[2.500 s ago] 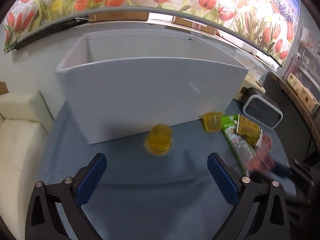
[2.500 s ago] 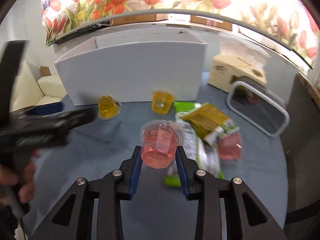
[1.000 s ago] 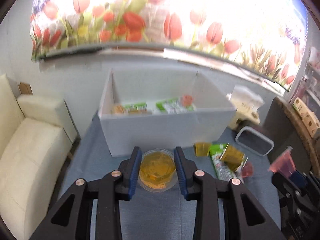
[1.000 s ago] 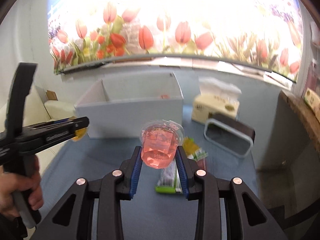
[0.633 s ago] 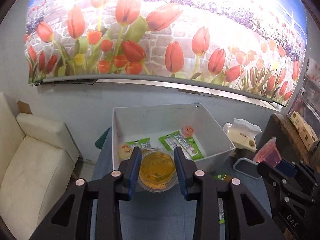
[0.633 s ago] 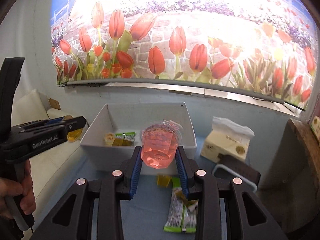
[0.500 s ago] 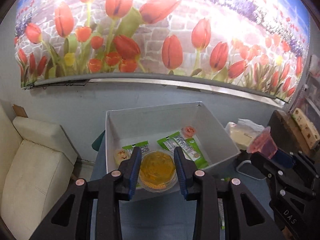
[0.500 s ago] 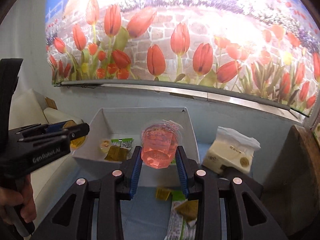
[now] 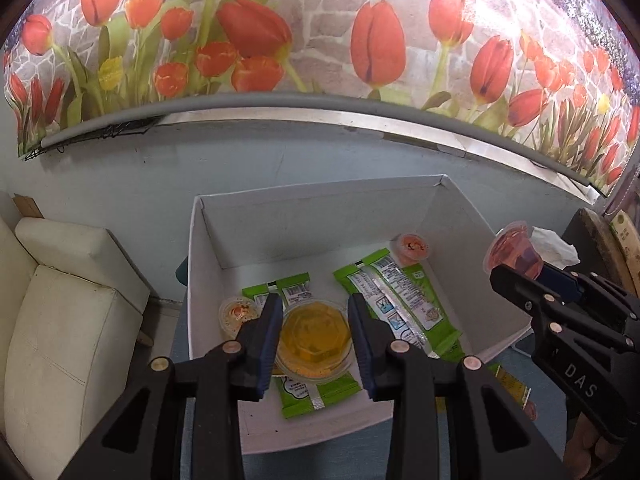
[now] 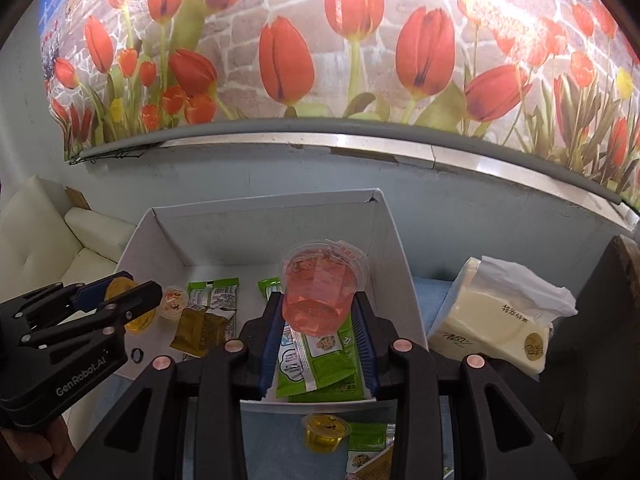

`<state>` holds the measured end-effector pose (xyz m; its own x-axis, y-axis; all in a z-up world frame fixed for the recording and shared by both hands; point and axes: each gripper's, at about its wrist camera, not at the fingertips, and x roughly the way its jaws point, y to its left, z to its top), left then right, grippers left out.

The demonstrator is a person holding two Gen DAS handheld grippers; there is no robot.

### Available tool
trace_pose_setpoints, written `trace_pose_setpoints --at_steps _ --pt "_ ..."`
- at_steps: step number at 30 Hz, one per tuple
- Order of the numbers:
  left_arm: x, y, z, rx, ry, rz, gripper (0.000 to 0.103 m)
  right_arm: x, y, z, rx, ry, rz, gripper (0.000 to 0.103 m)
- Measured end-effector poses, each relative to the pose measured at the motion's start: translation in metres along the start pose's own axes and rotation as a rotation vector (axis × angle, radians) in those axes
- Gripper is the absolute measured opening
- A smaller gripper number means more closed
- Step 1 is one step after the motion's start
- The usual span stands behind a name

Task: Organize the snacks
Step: 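Lower both jelly cups into the white box and open both tools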

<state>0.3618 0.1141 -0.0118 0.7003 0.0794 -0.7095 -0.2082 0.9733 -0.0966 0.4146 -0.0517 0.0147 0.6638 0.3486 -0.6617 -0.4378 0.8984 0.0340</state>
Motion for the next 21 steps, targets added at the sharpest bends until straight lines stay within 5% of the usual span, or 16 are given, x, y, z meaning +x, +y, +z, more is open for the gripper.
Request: trace_pose_setpoints --at_steps 1,2,3,4,6,15,21 --pt "0.001 0.0 0.0 0.002 -0.002 0.007 0.043 0.002 0.001 0.0 -0.001 -0.003 -0.007 0.056" --pt "0.001 -0.001 0.0 0.004 -0.006 0.019 0.055 0.002 0.001 0.001 -0.002 -0.012 -0.019 0.082" --pt "0.0 -0.001 0.001 0.005 -0.015 0.023 0.062 0.001 0.002 0.0 -0.003 -0.036 -0.037 0.088" --pt "-0.001 -0.001 0.002 0.005 -0.026 0.021 0.078 0.0 0.002 0.001 -0.003 -0.045 -0.043 0.088" --pt "-0.006 0.001 0.004 -0.001 -0.048 0.03 0.085 0.0 -0.001 0.002 0.007 -0.043 -0.032 0.088" --pt "-0.025 0.004 0.007 -0.003 -0.072 0.021 0.087 -0.028 -0.008 -0.004 -0.003 -0.109 -0.038 0.088" --pt "-0.055 -0.002 -0.016 -0.003 -0.109 -0.003 0.088 -0.076 -0.019 -0.048 -0.011 -0.16 -0.058 0.088"
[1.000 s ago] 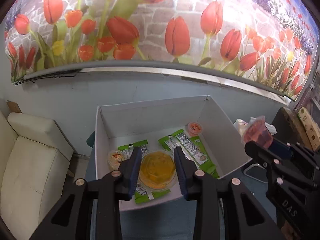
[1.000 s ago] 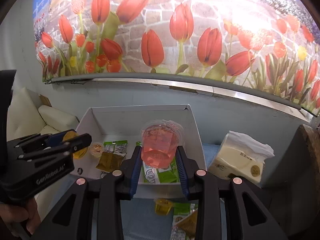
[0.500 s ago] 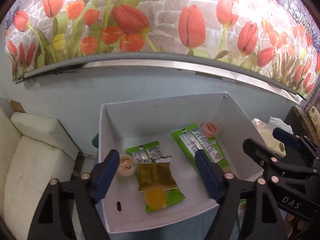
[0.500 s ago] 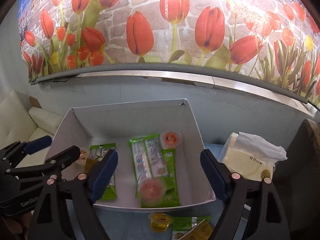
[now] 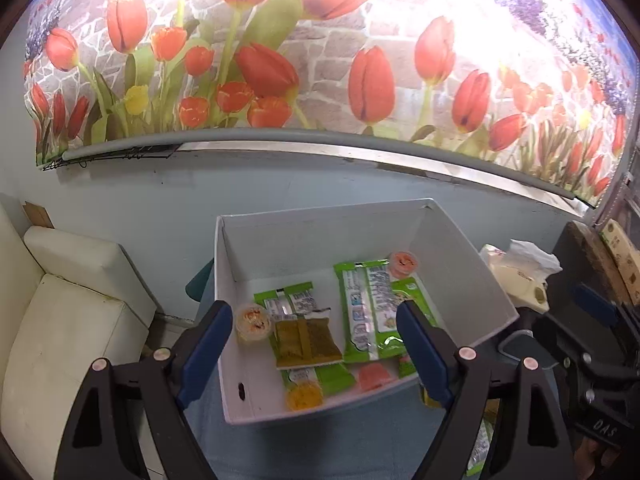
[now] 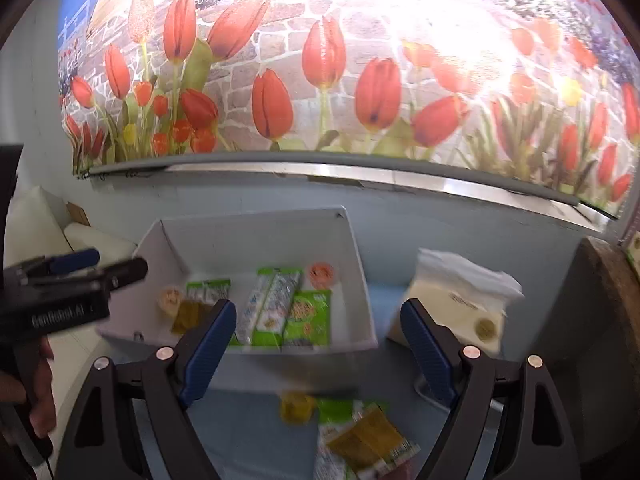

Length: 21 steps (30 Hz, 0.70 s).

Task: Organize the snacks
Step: 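Lower both jelly cups into the white box and open both tools, then grasp the brown-and-yellow snack packet with the right tool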

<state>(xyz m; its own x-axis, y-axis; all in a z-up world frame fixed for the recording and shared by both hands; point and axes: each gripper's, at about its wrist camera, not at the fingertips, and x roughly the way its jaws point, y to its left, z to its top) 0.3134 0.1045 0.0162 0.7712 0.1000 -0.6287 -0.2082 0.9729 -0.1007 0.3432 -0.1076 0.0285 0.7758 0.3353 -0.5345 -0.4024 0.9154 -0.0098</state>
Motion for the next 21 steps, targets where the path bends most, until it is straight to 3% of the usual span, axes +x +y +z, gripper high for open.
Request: trace_pose_setpoints --at_steps 11,13,16,21 --pt "-0.057 -0.031 -0.096 0.041 0.017 -0.099 0.101 -0.073 -0.028 -0.13 0.031 0.054 -0.013 0.091" --pt "-0.067 -0.038 -0.114 0.055 0.024 -0.106 0.101 -0.073 -0.03 -0.151 0.018 0.082 -0.042 0.091" --pt "-0.082 -0.047 -0.142 0.071 0.024 -0.106 0.101 -0.067 -0.033 -0.171 0.023 0.12 -0.017 0.091" --pt "-0.098 -0.06 -0.178 0.087 0.049 -0.117 0.101 -0.037 -0.039 -0.175 0.024 0.163 0.005 0.091"
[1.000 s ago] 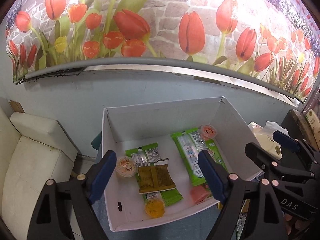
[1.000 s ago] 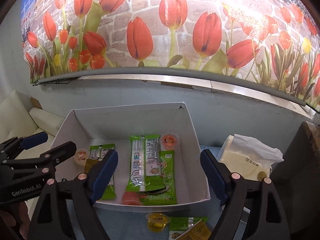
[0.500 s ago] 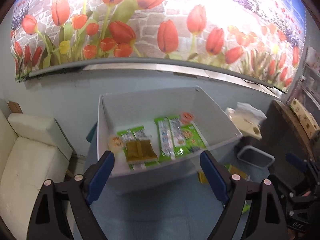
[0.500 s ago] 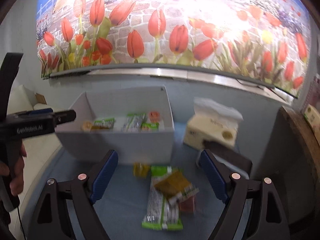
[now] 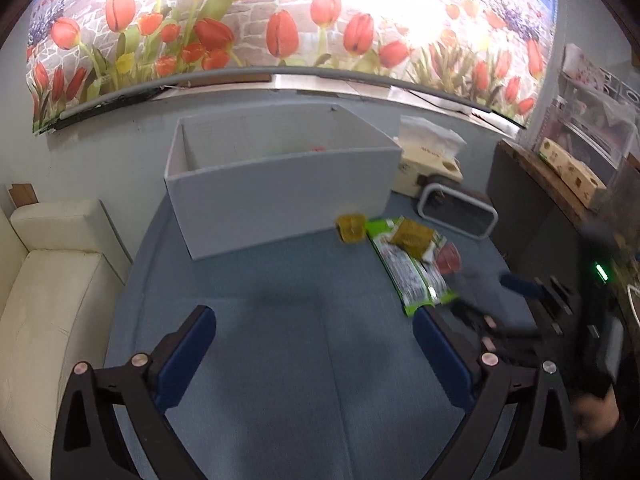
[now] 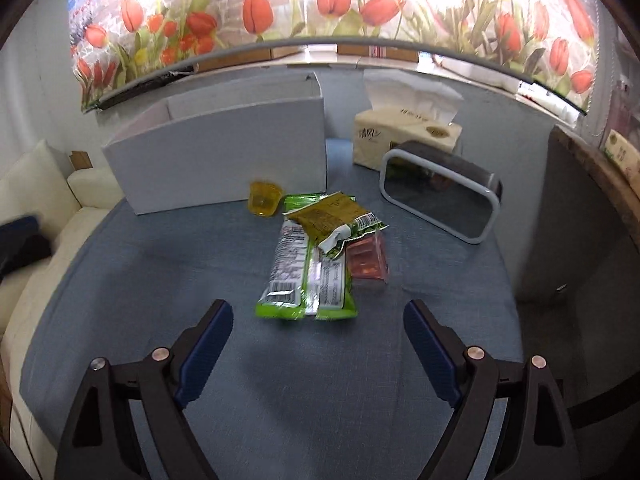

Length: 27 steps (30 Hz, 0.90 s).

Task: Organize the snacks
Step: 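Grasp the brown-and-yellow snack packet with the right tool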

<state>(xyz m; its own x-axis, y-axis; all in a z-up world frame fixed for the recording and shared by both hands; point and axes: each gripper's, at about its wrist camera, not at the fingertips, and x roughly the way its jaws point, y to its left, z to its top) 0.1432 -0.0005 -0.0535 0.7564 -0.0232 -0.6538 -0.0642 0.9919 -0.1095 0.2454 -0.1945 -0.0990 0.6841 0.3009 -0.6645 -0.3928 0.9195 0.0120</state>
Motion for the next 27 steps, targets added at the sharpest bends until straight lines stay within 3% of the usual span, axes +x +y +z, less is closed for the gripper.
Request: trace_pose_setpoints --at_steps 15,25,27 --pt "-0.008 -0.007 -0.03 0.028 0.023 0.006 0.101 0.078 -0.008 0.058 -0.041 0.063 0.002 0.091" --pt "-0.003 -0.003 -0.027 0.018 0.027 0.0 0.101 0.113 -0.015 0.061 -0.035 0.134 0.036 0.09" --pt "-0.002 -0.003 -0.026 0.017 0.029 -0.004 0.101 0.113 -0.019 0.063 -0.02 0.131 0.039 0.076"
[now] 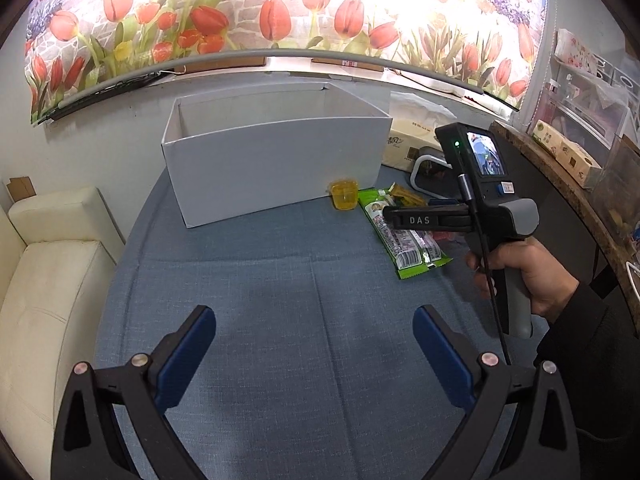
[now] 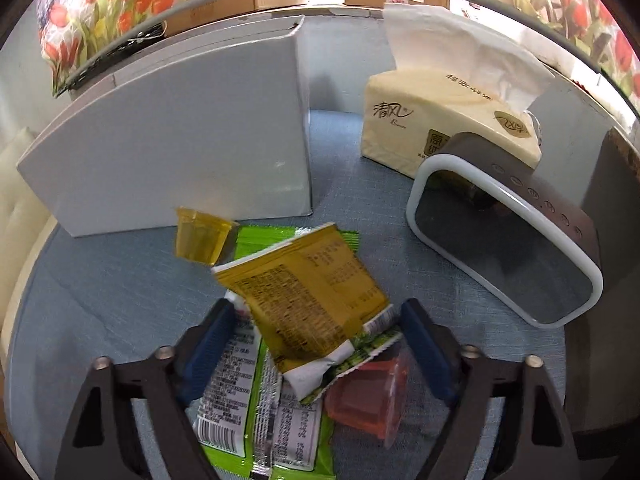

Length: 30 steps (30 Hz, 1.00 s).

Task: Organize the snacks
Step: 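Grasp the brown-and-yellow snack packet with the right tool, then grasp the pink jelly cup with the left tool while the right tool holds the packet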

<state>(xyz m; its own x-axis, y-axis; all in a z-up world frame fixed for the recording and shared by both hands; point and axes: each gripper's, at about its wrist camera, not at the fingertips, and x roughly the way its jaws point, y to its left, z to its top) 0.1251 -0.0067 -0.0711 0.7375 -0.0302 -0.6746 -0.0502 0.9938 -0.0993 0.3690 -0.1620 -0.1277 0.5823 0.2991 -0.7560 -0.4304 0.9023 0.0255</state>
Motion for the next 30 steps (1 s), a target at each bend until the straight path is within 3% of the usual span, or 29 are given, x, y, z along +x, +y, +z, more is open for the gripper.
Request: trace_pose_setpoints --at_steps 3,10,15,20,25,30 --pt "0.0 0.0 -0.001 -0.005 -0.004 0.001 0.101 -0.003 -0.005 0.003 0.016 0.004 0.019 0.063" --pt "0.01 -0.006 0.001 0.0 -0.007 -0.02 0.101 -0.03 -0.006 0.002 0.023 -0.065 0.036 0.058" --pt "0.034 -0.022 0.013 0.005 0.009 -0.031 0.101 -0.088 -0.015 -0.004 0.041 -0.148 0.061 0.058" --pt "0.066 -0.061 0.024 0.078 -0.012 -0.044 0.101 -0.136 -0.026 -0.018 0.013 -0.179 0.005 0.058" --pt "0.096 -0.101 0.039 0.091 -0.006 -0.051 0.101 -0.176 -0.051 -0.032 0.034 -0.205 -0.031 0.058" --pt "0.128 -0.145 0.055 0.17 0.002 -0.057 0.101 -0.208 -0.068 -0.065 0.047 -0.211 -0.055 0.058"
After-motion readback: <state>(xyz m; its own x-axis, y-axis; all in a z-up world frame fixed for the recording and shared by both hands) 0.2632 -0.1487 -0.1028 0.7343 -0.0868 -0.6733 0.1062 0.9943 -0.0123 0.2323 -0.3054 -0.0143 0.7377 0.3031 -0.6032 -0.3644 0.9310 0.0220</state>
